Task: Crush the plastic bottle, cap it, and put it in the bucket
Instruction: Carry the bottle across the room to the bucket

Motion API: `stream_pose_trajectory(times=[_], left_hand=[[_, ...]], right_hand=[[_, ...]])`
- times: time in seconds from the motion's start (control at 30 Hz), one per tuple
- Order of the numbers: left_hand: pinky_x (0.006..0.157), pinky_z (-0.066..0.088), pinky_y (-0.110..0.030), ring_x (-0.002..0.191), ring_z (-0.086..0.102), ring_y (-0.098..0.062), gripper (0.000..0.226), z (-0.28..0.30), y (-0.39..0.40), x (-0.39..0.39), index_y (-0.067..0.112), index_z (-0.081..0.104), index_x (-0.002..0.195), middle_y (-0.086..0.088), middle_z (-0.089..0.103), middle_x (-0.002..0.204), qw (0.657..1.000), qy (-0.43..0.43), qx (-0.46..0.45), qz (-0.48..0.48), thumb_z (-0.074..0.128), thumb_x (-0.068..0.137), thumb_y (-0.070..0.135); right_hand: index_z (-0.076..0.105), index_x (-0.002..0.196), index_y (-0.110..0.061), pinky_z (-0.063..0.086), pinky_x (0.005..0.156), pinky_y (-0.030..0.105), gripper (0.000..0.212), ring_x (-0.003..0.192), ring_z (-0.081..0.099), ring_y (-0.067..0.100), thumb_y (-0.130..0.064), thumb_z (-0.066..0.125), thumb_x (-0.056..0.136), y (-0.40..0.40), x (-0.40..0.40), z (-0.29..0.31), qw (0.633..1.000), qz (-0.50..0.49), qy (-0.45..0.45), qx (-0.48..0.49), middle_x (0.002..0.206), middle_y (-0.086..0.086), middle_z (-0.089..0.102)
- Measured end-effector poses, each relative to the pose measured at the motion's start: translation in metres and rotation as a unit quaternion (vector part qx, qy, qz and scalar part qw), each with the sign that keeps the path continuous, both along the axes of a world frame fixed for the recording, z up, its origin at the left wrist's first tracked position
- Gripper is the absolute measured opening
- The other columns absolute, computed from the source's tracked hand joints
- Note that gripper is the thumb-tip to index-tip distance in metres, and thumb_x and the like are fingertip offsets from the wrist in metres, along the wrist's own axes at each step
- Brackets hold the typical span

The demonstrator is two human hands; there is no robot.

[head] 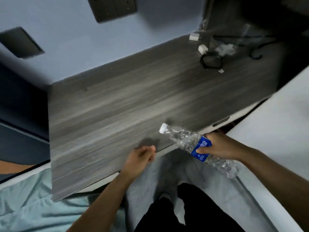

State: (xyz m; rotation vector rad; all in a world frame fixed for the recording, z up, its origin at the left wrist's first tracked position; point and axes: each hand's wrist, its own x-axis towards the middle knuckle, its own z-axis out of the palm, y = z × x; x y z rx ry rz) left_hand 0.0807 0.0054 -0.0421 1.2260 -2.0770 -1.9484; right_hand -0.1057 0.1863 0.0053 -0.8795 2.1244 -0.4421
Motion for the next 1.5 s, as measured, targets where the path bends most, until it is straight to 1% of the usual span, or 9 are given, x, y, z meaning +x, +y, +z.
stream_pose_trajectory(times=[0.23,0.33,0.5,0.63,0.8,0.97,1.07,1.23,1.5], left_hand=[[0.077,0.046,-0.035,0.085,0.062,-0.030,0.030,-0.054,0.019,0.053,0.006,0.061,0.076,-0.019,0.069,0.090,0.945,-0.150,-0.184,-0.224,0.045,0.092,0.026],[0.081,0.045,-0.036,0.091,0.062,-0.032,0.032,-0.072,0.020,0.069,0.001,0.063,0.084,-0.025,0.067,0.097,0.923,-0.197,-0.179,-0.278,0.043,0.094,0.024],[0.076,0.045,-0.041,0.089,0.061,-0.037,0.029,-0.098,0.028,0.081,0.006,0.056,0.073,-0.027,0.065,0.090,0.879,-0.255,-0.189,-0.357,0.042,0.093,0.021],[0.081,0.046,-0.042,0.090,0.060,-0.038,0.027,-0.108,0.040,0.081,0.008,0.054,0.070,-0.029,0.065,0.095,0.855,-0.295,-0.187,-0.383,0.045,0.092,0.020],[0.067,0.038,-0.038,0.073,0.055,-0.031,0.039,-0.118,0.063,0.072,0.014,0.047,0.050,-0.015,0.055,0.064,0.845,-0.314,-0.185,-0.391,0.046,0.089,0.017],[0.086,0.048,-0.045,0.091,0.062,-0.040,0.033,-0.123,0.087,0.048,0.003,0.064,0.069,-0.031,0.066,0.093,0.834,-0.302,-0.178,-0.426,0.044,0.091,0.016],[0.085,0.048,-0.046,0.085,0.062,-0.037,0.036,-0.125,0.096,0.027,0.006,0.062,0.061,-0.027,0.065,0.085,0.810,-0.289,-0.195,-0.472,0.044,0.091,0.015],[0.077,0.044,-0.042,0.078,0.055,-0.032,0.037,-0.126,0.115,-0.022,0.011,0.051,0.058,-0.026,0.057,0.076,0.732,-0.251,-0.212,-0.597,0.040,0.093,0.013],[0.066,0.034,-0.031,0.075,0.052,-0.024,0.038,-0.129,0.143,-0.103,0.011,0.057,0.064,-0.016,0.060,0.076,0.569,-0.191,-0.265,-0.755,0.040,0.096,0.023]], right_hand=[[0.059,0.070,-0.020,0.045,0.054,0.012,0.022,0.062,0.062,0.009,-0.035,0.075,0.074,0.079,0.073,-0.034,0.986,-0.160,-0.024,0.033,0.073,0.003,0.068],[0.052,0.075,-0.025,0.055,0.068,0.031,0.028,0.073,0.066,0.018,-0.042,0.075,0.072,0.114,0.105,-0.052,0.970,-0.228,-0.055,0.060,0.080,0.002,0.067],[0.053,0.112,-0.009,0.042,0.067,0.025,0.046,0.082,0.056,0.022,-0.041,0.065,0.082,0.170,0.147,-0.083,0.942,-0.299,-0.079,0.131,0.108,0.013,0.065],[0.055,0.107,-0.005,0.040,0.073,0.030,0.034,0.097,0.059,0.030,-0.029,0.063,0.085,0.216,0.184,-0.105,0.920,-0.342,-0.112,0.154,0.111,0.020,0.064],[0.057,0.109,-0.005,0.038,0.072,0.028,0.031,0.091,0.058,0.027,-0.028,0.060,0.087,0.271,0.230,-0.121,0.891,-0.394,-0.145,0.173,0.111,0.017,0.064],[0.059,0.106,-0.003,0.037,0.071,0.028,0.027,0.080,0.050,0.022,-0.025,0.058,0.089,0.305,0.270,-0.132,0.844,-0.474,-0.181,0.172,0.108,0.019,0.065],[0.059,0.107,-0.004,0.038,0.071,0.028,0.023,0.085,0.055,0.026,-0.019,0.056,0.090,0.311,0.293,-0.137,0.806,-0.535,-0.192,0.163,0.106,0.019,0.065],[0.060,0.095,-0.004,0.034,0.067,0.026,0.017,0.082,0.057,0.027,-0.018,0.054,0.090,0.297,0.329,-0.139,0.739,-0.629,-0.170,0.173,0.086,0.012,0.056],[0.062,0.105,-0.001,0.038,0.069,0.027,0.026,0.102,0.063,0.030,-0.021,0.058,0.089,0.224,0.388,-0.143,0.600,-0.746,-0.221,0.184,0.110,0.021,0.068]])
